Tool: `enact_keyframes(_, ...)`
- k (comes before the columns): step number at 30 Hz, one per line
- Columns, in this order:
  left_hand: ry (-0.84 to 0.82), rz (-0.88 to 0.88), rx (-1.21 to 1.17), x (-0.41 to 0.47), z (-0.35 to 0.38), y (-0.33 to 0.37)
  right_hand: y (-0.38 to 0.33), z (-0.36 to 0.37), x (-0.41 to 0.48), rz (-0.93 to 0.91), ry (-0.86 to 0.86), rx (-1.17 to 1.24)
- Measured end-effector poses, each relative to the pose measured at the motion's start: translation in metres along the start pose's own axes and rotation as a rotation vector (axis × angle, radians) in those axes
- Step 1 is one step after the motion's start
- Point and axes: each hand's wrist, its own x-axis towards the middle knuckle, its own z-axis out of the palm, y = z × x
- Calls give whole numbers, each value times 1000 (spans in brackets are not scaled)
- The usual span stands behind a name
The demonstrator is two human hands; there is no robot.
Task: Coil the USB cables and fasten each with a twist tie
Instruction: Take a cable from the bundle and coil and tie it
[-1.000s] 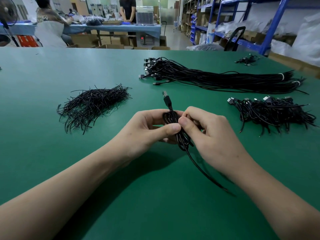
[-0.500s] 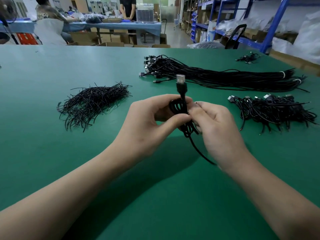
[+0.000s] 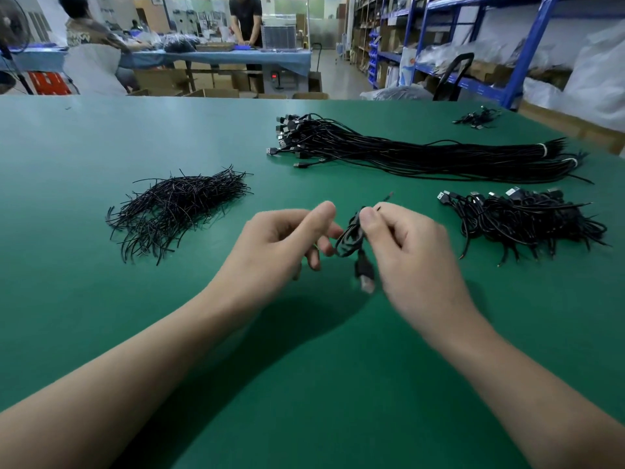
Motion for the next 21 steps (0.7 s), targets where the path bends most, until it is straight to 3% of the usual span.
enact_keyframes(3,-145,-96,-94,-1,2,-2,-4,3,-5,-106,-13,-87)
enact_keyframes(5,-123,-102,-173,-2,6,-1,-3,4,-3,-56,-40,-54)
enact_keyframes(9,56,50,-194,-3,13,4,-8,7,-1,343,-132,492)
enact_keyframes(11,144,186,-24,-4,13,5,-11,9,-2,535,-188,813)
enact_keyframes(13,207,408,223,-5,10,5,-11,8,-2,620,-229,941)
enact_keyframes(16,228,747,507,-1,1,4,-10,5,-3,688,-288,971)
enact_keyframes(18,246,874,667,3,-4,2,-9,3,-3,680,-299,932)
enact_keyframes(21,259,742,609,2,-3,2,-8,1,0,482,-190,657)
